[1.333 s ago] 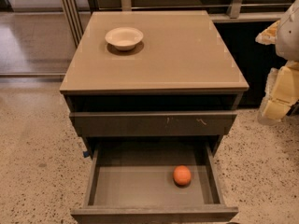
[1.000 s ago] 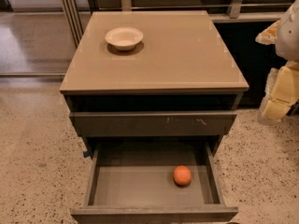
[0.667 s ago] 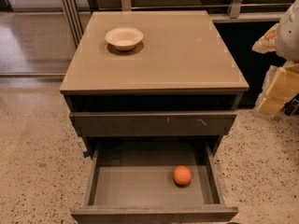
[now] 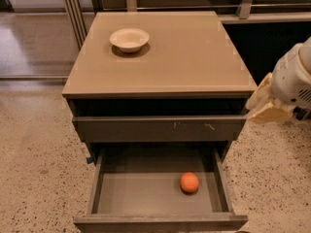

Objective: Pick orange from middle drawer and place on counter

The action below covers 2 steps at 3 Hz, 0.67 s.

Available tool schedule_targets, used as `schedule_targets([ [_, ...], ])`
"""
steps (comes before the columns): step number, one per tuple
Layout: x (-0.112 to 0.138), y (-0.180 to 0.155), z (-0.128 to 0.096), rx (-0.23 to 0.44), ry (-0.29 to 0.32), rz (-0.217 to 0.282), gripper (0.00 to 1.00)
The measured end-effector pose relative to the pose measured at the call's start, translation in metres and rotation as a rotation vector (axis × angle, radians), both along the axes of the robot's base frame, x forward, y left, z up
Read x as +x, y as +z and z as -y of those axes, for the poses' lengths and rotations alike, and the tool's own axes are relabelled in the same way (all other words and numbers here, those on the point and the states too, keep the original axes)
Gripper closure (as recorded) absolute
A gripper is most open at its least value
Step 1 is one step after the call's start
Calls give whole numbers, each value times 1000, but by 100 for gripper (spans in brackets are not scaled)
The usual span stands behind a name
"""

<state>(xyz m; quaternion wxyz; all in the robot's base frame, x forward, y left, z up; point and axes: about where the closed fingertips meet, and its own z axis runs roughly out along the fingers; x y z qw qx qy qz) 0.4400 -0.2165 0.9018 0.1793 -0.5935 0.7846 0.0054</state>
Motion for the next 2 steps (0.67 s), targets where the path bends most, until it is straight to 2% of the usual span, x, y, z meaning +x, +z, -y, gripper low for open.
schedule_targets([
  [1,8,-91,-11,86,13,-58,89],
  [2,13,-167,-17,152,22,-131,100],
])
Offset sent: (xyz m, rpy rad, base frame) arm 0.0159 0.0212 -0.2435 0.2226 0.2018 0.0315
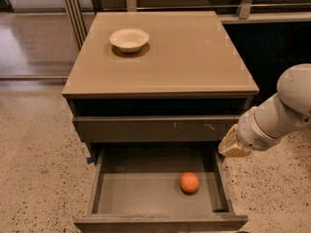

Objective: Pick orange from middle drawer and place on counter

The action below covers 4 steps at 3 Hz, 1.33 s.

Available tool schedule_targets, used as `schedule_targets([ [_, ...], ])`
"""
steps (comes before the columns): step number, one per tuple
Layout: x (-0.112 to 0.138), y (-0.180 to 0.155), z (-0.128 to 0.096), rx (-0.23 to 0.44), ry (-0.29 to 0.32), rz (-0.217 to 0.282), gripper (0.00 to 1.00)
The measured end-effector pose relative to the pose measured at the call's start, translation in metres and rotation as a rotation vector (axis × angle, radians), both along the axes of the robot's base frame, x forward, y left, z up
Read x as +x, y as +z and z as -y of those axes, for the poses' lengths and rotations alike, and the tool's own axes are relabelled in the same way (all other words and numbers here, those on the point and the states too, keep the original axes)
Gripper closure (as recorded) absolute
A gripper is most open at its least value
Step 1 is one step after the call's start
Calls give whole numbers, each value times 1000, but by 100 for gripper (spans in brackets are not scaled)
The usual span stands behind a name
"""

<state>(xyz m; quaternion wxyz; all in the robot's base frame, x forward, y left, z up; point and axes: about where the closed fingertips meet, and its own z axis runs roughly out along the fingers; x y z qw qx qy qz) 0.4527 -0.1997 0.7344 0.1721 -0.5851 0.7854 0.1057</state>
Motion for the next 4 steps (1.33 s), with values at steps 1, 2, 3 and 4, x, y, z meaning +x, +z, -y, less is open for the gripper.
schedule_targets([
  [1,0,0,0,0,0,0,100],
  [2,5,-27,6,-36,2,37,100],
  [3,23,-76,20,-16,-15,102,100],
  [4,51,-170,29,80,-6,91,100],
])
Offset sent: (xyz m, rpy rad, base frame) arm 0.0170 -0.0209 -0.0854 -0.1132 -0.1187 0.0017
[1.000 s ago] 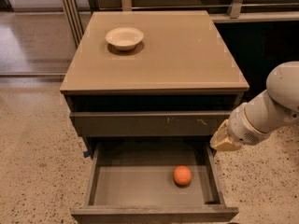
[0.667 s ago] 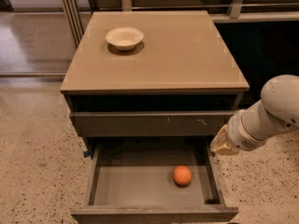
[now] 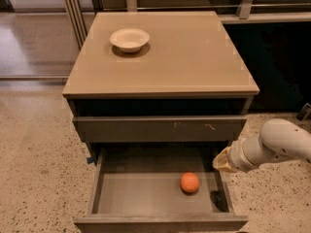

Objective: Pick orange from middle drawer and place on counter

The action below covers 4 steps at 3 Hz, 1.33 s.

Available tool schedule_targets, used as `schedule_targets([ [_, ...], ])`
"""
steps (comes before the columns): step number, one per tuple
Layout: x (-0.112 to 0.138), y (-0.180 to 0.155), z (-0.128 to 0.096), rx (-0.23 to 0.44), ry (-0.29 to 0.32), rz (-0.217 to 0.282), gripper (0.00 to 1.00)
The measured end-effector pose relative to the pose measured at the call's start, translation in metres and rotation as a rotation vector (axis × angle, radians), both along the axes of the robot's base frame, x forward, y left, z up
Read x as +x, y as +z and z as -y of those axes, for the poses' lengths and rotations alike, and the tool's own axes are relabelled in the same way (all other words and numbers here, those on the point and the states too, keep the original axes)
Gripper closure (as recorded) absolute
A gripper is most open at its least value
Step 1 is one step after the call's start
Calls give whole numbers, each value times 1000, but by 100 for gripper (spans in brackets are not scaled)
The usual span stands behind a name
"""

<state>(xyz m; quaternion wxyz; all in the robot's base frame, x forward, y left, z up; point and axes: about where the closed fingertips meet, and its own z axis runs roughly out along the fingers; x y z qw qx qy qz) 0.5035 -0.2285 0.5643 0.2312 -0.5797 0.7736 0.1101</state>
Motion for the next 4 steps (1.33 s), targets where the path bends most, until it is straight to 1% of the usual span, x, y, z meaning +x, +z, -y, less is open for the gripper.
schedule_targets([
  [1,7,-52,1,52,3,-41,100],
  [2,6,-52,1,52,3,-41,100],
  [3,2,-63,-9,72,34,-46,85],
  [4,-1,-77,-23,113,61,-41,61],
])
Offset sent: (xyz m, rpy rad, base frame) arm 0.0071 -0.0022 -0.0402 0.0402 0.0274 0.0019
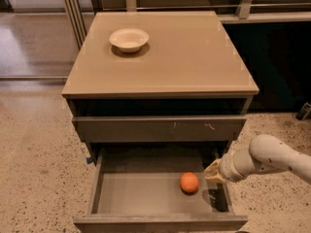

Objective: Pick orange from middle drawer and place on counter

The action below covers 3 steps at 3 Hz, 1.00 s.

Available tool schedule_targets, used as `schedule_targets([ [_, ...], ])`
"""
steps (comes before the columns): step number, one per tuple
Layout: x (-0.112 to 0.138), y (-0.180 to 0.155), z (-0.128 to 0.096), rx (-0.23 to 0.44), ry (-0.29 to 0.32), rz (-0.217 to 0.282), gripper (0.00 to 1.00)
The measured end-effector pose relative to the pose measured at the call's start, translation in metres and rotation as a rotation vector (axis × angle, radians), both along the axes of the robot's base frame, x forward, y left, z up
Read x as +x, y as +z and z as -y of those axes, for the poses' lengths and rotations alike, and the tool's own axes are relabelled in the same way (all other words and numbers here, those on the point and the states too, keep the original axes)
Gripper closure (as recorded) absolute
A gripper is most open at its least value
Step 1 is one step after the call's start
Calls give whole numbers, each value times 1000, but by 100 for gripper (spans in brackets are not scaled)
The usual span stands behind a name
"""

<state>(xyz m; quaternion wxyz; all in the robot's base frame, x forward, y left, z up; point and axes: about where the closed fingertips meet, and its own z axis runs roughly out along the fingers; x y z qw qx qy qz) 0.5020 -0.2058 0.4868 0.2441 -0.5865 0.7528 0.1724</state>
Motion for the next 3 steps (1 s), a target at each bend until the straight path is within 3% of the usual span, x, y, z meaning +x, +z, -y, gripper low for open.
schedule_targets([
  [2,2,-28,-16,81,29,32,20],
  [3,4,-41,-16,96,28,45,15],
])
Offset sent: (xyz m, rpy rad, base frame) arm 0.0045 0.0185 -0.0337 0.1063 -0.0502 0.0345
